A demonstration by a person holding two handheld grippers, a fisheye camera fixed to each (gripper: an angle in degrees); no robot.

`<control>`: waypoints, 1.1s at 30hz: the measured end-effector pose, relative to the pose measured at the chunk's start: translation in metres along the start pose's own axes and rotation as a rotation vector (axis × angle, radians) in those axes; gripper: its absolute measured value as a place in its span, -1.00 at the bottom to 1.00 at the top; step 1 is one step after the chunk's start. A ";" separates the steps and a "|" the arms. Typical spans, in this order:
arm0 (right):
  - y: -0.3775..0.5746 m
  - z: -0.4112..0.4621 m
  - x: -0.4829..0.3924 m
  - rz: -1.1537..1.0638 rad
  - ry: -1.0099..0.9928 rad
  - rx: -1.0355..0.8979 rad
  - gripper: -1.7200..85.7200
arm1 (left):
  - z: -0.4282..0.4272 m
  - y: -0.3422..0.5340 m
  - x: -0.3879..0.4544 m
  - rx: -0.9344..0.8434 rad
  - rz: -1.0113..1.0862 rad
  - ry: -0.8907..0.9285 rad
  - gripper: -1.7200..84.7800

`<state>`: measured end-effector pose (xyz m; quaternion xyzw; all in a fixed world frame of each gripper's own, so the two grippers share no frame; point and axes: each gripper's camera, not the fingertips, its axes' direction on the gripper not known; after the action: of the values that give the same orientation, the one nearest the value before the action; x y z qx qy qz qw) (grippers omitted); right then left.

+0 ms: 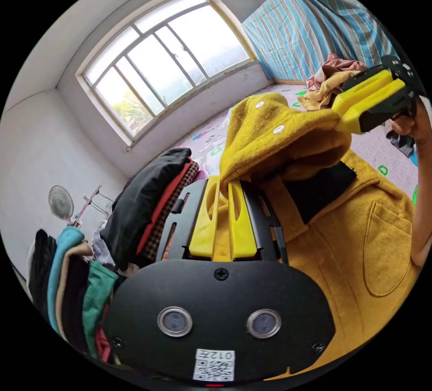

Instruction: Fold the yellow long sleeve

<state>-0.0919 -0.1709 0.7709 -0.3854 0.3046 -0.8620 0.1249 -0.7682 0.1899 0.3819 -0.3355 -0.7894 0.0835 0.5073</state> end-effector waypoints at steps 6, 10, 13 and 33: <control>0.016 -0.033 0.026 0.028 -0.108 0.309 -0.95 | -0.005 0.081 0.035 0.042 0.046 -0.038 -0.96; 0.048 -0.023 0.099 0.386 -0.156 0.511 -0.94 | -0.016 0.106 0.041 -0.008 0.159 -0.125 -0.96; 0.061 0.008 0.137 0.598 -0.049 0.441 -0.92 | -0.030 0.113 0.012 0.006 0.101 -0.189 -0.96; 0.007 0.154 0.193 0.569 0.098 -0.267 -0.68 | 0.104 -0.039 -0.082 -0.133 -0.171 0.285 -0.68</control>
<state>-0.1076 -0.3296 0.9594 -0.2560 0.5163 -0.7624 0.2944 -0.8533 0.1321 0.2904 -0.3084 -0.7389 -0.0609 0.5960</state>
